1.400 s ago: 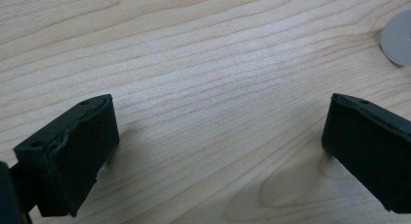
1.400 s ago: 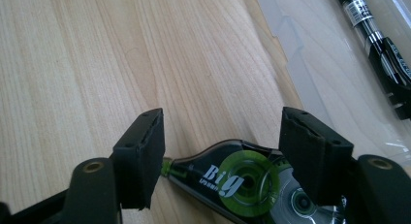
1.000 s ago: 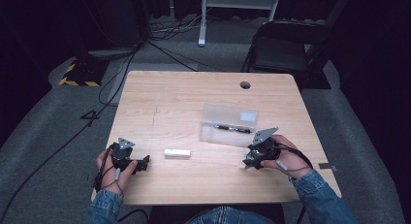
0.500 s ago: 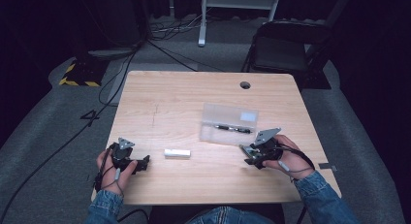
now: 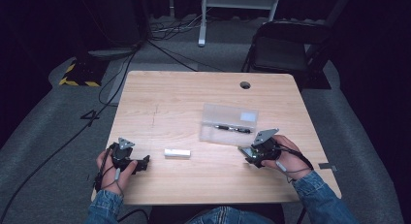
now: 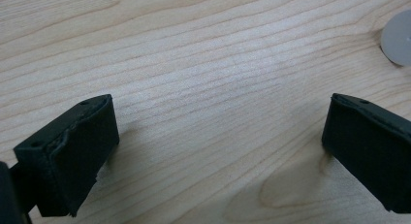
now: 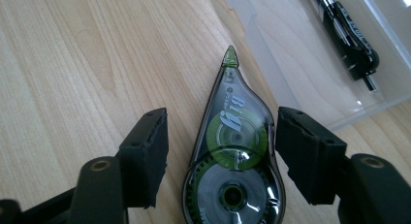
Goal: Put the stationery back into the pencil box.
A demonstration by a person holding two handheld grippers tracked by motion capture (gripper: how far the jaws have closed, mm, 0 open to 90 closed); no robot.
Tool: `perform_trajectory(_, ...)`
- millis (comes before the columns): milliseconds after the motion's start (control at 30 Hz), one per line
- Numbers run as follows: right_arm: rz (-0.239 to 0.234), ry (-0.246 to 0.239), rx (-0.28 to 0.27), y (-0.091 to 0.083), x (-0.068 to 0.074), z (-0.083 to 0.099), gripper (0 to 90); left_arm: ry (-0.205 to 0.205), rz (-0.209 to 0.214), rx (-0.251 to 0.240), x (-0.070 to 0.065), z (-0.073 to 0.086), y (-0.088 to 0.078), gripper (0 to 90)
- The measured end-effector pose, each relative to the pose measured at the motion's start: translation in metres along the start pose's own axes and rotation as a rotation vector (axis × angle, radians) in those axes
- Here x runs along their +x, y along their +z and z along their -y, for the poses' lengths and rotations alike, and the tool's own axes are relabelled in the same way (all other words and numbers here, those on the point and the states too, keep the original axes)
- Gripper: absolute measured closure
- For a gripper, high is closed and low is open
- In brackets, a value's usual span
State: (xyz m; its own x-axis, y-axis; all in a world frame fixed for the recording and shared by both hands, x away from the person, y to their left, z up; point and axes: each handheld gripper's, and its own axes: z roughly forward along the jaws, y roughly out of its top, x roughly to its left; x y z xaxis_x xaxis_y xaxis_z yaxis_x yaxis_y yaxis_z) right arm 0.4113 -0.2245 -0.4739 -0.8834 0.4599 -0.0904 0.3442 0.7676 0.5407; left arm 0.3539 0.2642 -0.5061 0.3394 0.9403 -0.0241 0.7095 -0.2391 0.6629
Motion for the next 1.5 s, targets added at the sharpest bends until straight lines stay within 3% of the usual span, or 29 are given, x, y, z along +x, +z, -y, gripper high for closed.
perform_trajectory(233, -0.004, 0.019, 0.001, 0.003, -0.002, 0.002, 50.0, 0.000, 0.000, 0.000, 0.000, 0.000, 0.000, 0.2)
perform_trajectory(667, -0.018, 0.007, 0.025, 0.000, -0.003, 0.000, 51.8, 0.000, 0.000, 0.000, 0.000, 0.000, 0.000, 0.2)
perform_trajectory(1067, -0.022, 0.019, -0.023, -0.013, -0.006, -0.007, 52.0, -0.001, 0.000, 0.000, 0.000, 0.000, 0.000, 0.2)
perform_trajectory(1500, -0.001, -0.044, -0.087, -0.020, -0.016, -0.029, 52.0, 0.000, 0.000, 0.000, 0.000, 0.000, 0.000, 0.2)
